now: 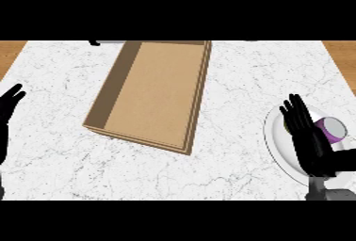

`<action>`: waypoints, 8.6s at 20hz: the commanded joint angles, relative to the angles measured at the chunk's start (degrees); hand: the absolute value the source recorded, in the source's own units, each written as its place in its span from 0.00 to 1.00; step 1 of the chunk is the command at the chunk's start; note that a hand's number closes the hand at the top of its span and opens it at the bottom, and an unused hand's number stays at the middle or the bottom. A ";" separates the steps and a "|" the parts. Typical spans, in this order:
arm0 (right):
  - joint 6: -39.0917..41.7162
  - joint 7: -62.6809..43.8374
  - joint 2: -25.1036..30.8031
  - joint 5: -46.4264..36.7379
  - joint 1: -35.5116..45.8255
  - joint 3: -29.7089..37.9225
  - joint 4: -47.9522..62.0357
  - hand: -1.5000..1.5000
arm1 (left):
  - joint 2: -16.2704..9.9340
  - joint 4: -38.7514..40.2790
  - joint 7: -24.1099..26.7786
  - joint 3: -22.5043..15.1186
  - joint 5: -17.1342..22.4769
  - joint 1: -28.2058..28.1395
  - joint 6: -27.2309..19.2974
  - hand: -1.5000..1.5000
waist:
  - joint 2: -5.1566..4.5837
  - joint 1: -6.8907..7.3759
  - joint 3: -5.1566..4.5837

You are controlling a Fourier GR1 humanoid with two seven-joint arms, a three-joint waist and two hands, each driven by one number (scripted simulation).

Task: Pick the can from the plate and place it in the cardboard box

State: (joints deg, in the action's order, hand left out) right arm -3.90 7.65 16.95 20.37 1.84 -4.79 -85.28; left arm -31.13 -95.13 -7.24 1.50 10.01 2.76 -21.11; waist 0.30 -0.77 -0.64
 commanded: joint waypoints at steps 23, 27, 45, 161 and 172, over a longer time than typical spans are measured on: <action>19.74 42.32 32.67 -23.18 4.01 10.80 37.92 0.00 | -0.16 15.95 2.87 -5.00 -9.72 -0.31 6.03 0.50 | -0.65 2.35 0.80; 23.38 42.63 38.14 -29.73 8.36 6.21 41.92 0.00 | 1.24 18.61 3.14 -5.41 -11.13 3.10 5.40 0.50 | -0.85 2.40 0.79; 32.40 22.19 33.42 -47.82 23.89 -4.60 38.34 0.00 | 1.54 22.49 6.53 0.63 -12.46 2.86 10.01 0.50 | -0.24 0.85 0.60; 1.26 14.39 -16.95 -48.68 80.66 10.26 78.64 0.00 | 11.88 20.02 2.38 4.19 -24.71 11.72 18.15 0.50 | -2.36 9.12 0.56; 3.79 19.46 -14.35 -38.17 80.38 20.67 75.97 0.00 | 10.89 19.02 1.71 6.71 -24.39 8.97 16.91 0.50 | -1.90 5.34 0.65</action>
State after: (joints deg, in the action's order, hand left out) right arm -2.25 25.48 0.61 -20.19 83.00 13.37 -8.87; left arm -19.51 -75.13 -4.36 7.20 -14.83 12.41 -4.36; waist -1.78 5.61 -0.04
